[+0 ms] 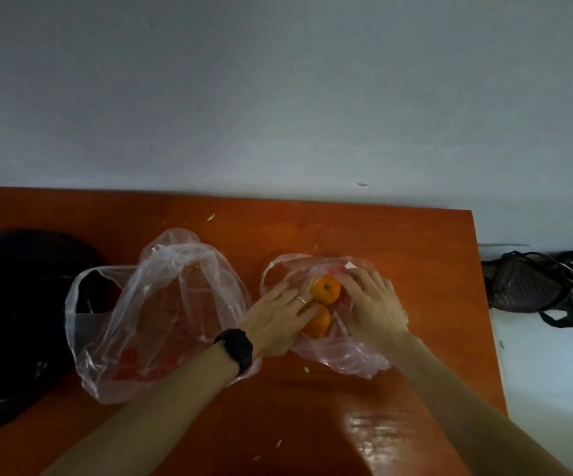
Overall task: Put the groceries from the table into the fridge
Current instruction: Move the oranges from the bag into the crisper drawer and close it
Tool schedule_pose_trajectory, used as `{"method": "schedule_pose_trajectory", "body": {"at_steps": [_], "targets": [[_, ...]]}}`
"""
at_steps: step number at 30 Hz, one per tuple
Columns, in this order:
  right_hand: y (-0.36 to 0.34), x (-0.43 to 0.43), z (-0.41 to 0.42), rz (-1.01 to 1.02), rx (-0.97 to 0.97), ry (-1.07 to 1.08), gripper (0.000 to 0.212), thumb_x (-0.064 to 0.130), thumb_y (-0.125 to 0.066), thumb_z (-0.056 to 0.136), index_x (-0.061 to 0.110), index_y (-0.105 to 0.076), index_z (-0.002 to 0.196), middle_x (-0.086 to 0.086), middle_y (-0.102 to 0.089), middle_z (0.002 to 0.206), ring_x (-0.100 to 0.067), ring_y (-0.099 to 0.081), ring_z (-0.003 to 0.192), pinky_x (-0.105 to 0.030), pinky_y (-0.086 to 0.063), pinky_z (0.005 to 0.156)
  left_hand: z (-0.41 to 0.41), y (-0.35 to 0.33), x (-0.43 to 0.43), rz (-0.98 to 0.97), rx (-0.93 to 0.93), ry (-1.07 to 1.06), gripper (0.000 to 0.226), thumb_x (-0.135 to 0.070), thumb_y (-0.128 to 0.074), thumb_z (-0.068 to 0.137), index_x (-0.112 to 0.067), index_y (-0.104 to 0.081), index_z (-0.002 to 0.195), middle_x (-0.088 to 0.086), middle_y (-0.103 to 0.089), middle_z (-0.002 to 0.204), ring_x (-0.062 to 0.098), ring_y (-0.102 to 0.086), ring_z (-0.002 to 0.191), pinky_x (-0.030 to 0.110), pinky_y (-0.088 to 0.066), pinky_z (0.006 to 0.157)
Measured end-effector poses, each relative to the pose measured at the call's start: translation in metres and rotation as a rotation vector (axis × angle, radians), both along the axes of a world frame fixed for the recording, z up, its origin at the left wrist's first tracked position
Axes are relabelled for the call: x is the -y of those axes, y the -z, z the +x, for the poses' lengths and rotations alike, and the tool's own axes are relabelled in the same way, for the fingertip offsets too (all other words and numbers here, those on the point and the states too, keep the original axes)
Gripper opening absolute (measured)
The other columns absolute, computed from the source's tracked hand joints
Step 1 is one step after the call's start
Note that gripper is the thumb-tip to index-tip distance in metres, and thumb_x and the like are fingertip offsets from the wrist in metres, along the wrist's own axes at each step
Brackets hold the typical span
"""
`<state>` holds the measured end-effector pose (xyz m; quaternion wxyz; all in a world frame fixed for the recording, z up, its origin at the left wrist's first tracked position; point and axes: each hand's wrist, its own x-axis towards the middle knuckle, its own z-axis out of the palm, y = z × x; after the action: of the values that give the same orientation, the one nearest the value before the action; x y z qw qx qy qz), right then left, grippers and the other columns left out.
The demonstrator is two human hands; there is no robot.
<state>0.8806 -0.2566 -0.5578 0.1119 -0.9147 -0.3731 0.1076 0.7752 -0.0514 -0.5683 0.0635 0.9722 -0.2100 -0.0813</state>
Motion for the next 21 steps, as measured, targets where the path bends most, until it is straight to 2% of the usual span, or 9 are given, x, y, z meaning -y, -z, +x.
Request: {"method": "schedule_pose_trajectory", "body": {"at_steps": [3,5,9,12,15,17,19,21], "targets": [[-0.005,-0.019,0.003,-0.143,-0.155,-0.098,0.062,0.025,-0.07,0.086,0.035,-0.042,0.141,-0.002,-0.042,0.142,-0.026,-0.045,0.127,-0.042,-0.051,0.096,0.004,0.006,0.004,0.021,0.014,0.085,0.071,-0.024,-0.076,0.079,-0.024,-0.042,0.142,0.002,-0.055,0.131,0.022,-0.055,0.105,0.039,-0.046,0.094],[0.0,-0.029,0.011,-0.2,-0.18,-0.105,0.067,0.023,-0.068,0.087,0.037,-0.036,0.144,-0.005,-0.035,0.138,-0.027,-0.045,0.123,-0.038,-0.056,0.085,0.013,0.006,0.008,0.064,0.024,0.11,0.065,-0.023,-0.075,0.081,-0.023,-0.045,0.139,0.002,-0.056,0.129,0.022,-0.056,0.104,0.038,-0.047,0.089],[0.015,-0.029,0.02,-0.197,-0.229,-0.097,0.07,0.016,-0.07,0.086,0.043,-0.032,0.139,-0.008,-0.035,0.135,-0.032,-0.05,0.118,-0.041,-0.06,0.077,0.02,0.007,0.013,0.108,0.028,0.139,0.048,-0.022,-0.068,0.086,-0.02,-0.049,0.131,0.004,-0.061,0.119,0.024,-0.059,0.098,0.038,-0.046,0.086],[0.02,-0.024,0.017,-0.184,-0.268,-0.084,0.075,0.013,-0.068,0.088,0.043,-0.026,0.142,-0.005,-0.033,0.15,-0.035,-0.061,0.112,-0.042,-0.06,0.074,0.02,0.01,0.011,0.106,0.003,0.1,0.056,-0.032,-0.074,0.082,-0.018,-0.05,0.131,0.004,-0.063,0.115,0.022,-0.061,0.097,0.036,-0.047,0.086],[0.014,-0.013,0.009,-0.107,-0.327,0.041,0.074,0.016,-0.065,0.09,0.04,-0.027,0.149,-0.002,-0.036,0.156,-0.037,-0.06,0.118,-0.048,-0.054,0.091,0.021,0.006,0.007,0.1,-0.05,0.024,0.063,-0.051,-0.072,0.08,-0.017,-0.051,0.129,0.003,-0.064,0.116,0.021,-0.059,0.103,0.036,-0.044,0.095],[0.002,-0.003,0.001,0.009,-0.366,0.155,0.069,0.022,-0.067,0.09,0.037,-0.033,0.148,-0.003,-0.05,0.147,-0.033,-0.062,0.115,-0.045,-0.052,0.096,0.019,-0.001,0.004,0.059,-0.103,-0.059,0.068,-0.061,-0.065,0.08,-0.018,-0.049,0.13,0.001,-0.063,0.118,0.02,-0.056,0.109,0.033,-0.036,0.102],[-0.02,0.009,-0.005,0.187,-0.439,0.307,0.065,0.025,-0.072,0.087,0.038,-0.04,0.142,0.002,-0.065,0.126,-0.024,-0.067,0.102,-0.037,-0.056,0.085,0.017,-0.015,0.002,-0.064,-0.162,-0.211,0.073,-0.065,-0.064,0.078,-0.023,-0.045,0.135,-0.002,-0.061,0.121,0.018,-0.054,0.116,0.031,-0.031,0.105],[-0.048,0.022,-0.011,0.363,-0.542,0.432,0.065,0.027,-0.081,0.081,0.039,-0.047,0.135,0.012,-0.066,0.113,-0.012,-0.067,0.095,-0.026,-0.056,0.078,0.016,-0.031,0.001,-0.24,-0.191,-0.4,0.076,-0.065,-0.067,0.075,-0.029,-0.042,0.137,-0.004,-0.06,0.124,0.017,-0.054,0.116,0.03,-0.038,0.101]]}}
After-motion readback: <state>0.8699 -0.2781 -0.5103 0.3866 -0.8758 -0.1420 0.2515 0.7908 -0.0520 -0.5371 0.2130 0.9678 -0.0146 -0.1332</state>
